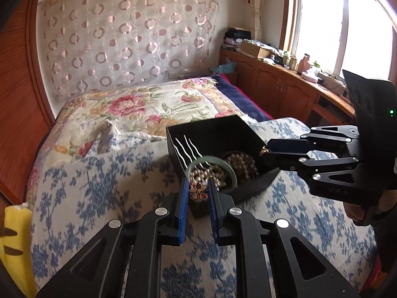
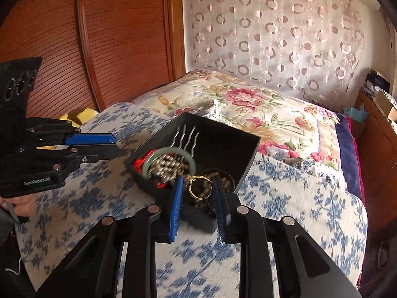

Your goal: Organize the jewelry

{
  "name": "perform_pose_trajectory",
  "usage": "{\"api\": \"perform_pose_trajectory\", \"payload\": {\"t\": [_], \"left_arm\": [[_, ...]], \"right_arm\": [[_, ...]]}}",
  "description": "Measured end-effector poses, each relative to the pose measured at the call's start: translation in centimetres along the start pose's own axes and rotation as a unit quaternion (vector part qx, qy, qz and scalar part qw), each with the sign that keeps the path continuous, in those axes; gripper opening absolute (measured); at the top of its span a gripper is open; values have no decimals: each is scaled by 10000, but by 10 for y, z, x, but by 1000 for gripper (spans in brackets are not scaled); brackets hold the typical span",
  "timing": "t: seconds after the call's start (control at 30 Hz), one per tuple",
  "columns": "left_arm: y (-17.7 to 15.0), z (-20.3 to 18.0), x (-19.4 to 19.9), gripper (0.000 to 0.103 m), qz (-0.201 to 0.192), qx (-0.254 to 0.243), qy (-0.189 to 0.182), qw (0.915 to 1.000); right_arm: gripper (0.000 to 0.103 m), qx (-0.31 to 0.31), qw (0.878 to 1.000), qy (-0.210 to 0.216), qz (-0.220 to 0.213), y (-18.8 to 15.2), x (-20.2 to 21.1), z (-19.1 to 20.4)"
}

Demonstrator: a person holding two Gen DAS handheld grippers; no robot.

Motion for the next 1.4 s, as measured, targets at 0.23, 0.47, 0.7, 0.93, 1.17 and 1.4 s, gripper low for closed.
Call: {"api": "perform_pose_trajectory", "payload": {"t": [0.23, 0.47, 0.7, 0.93, 1.17, 1.4], "left_arm": [[15, 2, -17, 14, 42, -70, 58, 10000], [23, 3, -33, 14, 77, -72, 65, 9999], [30, 3, -48, 14, 117, -62, 77, 9999], [36, 0, -55, 23, 56, -39, 115, 9999], [23, -2, -35, 55, -41, 60, 148, 9999], [4, -2, 5, 86, -244, 225, 356, 9988]], "right_arm": [[27, -118, 9999, -16, 3, 4, -12, -10], [38, -218, 9998, -47, -3, 5, -12, -20], [38, -342, 9993, -149, -58, 0, -2, -25], [38, -415, 9985, -330, -111, -7, 9, -25], [38, -528, 9970, -511, -228, -18, 27, -18], [44, -718, 9942, -689, -413, -31, 50, -5]]}}
Point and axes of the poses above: each gripper's, at about its wrist camera, not at the fingertips, and x roughly against the way its jaws point, z to its left, y to its top, the point moved 1 cm from there along -x, roughly the way its jaws point, and after that the axes turned 1 degree about y, right-handed, at the moved point
